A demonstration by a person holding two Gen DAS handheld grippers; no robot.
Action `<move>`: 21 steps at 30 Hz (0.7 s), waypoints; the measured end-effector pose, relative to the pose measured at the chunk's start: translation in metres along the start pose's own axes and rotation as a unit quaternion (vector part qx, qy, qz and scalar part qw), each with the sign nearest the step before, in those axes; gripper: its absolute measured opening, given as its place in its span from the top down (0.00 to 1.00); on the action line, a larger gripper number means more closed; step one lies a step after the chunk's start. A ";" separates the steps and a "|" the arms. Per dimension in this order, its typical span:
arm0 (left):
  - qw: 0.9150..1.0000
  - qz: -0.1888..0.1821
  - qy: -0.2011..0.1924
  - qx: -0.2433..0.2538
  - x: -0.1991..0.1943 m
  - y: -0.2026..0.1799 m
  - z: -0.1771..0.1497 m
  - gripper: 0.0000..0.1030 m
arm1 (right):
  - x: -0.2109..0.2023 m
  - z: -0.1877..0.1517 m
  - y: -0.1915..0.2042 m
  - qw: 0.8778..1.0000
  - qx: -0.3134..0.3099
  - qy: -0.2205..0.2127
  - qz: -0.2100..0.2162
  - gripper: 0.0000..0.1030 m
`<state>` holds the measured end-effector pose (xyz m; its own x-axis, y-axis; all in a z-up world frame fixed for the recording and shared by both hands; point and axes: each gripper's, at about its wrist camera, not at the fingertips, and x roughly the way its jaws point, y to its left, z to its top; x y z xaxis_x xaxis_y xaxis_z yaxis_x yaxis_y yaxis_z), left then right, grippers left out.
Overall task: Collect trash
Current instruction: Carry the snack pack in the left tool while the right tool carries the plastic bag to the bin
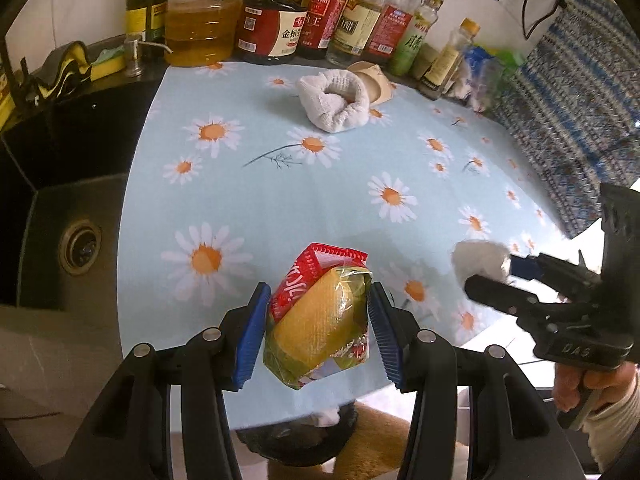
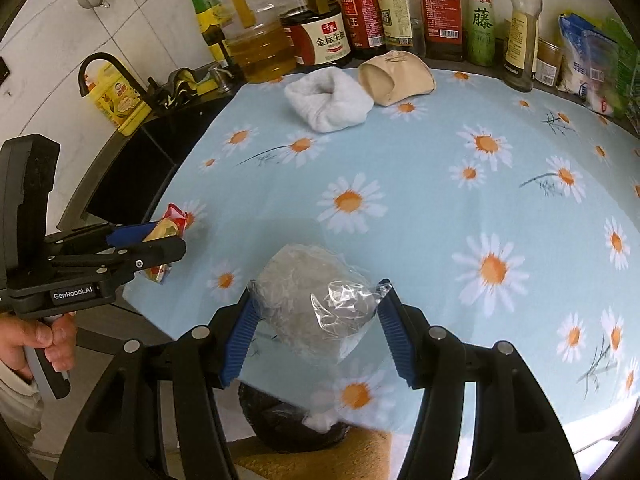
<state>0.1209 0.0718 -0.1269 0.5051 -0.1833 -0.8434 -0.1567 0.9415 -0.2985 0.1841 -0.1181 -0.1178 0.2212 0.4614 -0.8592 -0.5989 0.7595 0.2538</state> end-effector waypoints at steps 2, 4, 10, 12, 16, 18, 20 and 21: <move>1.000 -0.006 -0.001 0.003 -0.005 0.001 -0.009 0.53 | -0.001 -0.008 0.007 1.000 0.004 0.000 -0.001 0.43; 1.000 -0.012 0.000 0.003 -0.009 0.002 -0.017 0.53 | -0.001 -0.014 0.013 1.000 0.006 0.000 -0.002 0.43; 1.000 -0.020 0.005 0.005 -0.019 0.009 -0.040 0.53 | -0.003 -0.036 0.035 1.000 0.015 0.000 0.001 0.43; 1.000 -0.024 0.009 0.005 -0.020 0.011 -0.049 0.53 | -0.003 -0.042 0.041 1.000 0.017 0.000 0.000 0.43; 1.000 -0.025 0.017 0.000 -0.021 0.019 -0.066 0.53 | -0.002 -0.058 0.053 1.000 0.024 0.004 0.001 0.43; 0.999 -0.027 0.021 -0.003 -0.021 0.022 -0.074 0.53 | 0.000 -0.065 0.057 1.000 0.027 0.008 0.002 0.43; 0.999 -0.027 0.024 -0.002 -0.020 0.024 -0.082 0.53 | 0.003 -0.072 0.060 0.999 0.031 0.012 0.003 0.43; 0.999 -0.028 0.027 -0.002 -0.020 0.025 -0.087 0.53 | 0.004 -0.076 0.062 0.999 0.033 0.015 0.003 0.43</move>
<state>0.0327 0.0748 -0.1564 0.4664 -0.2511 -0.8482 -0.1322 0.9283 -0.3476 0.0894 -0.1037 -0.1392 0.1944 0.4534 -0.8698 -0.5480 0.7857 0.2871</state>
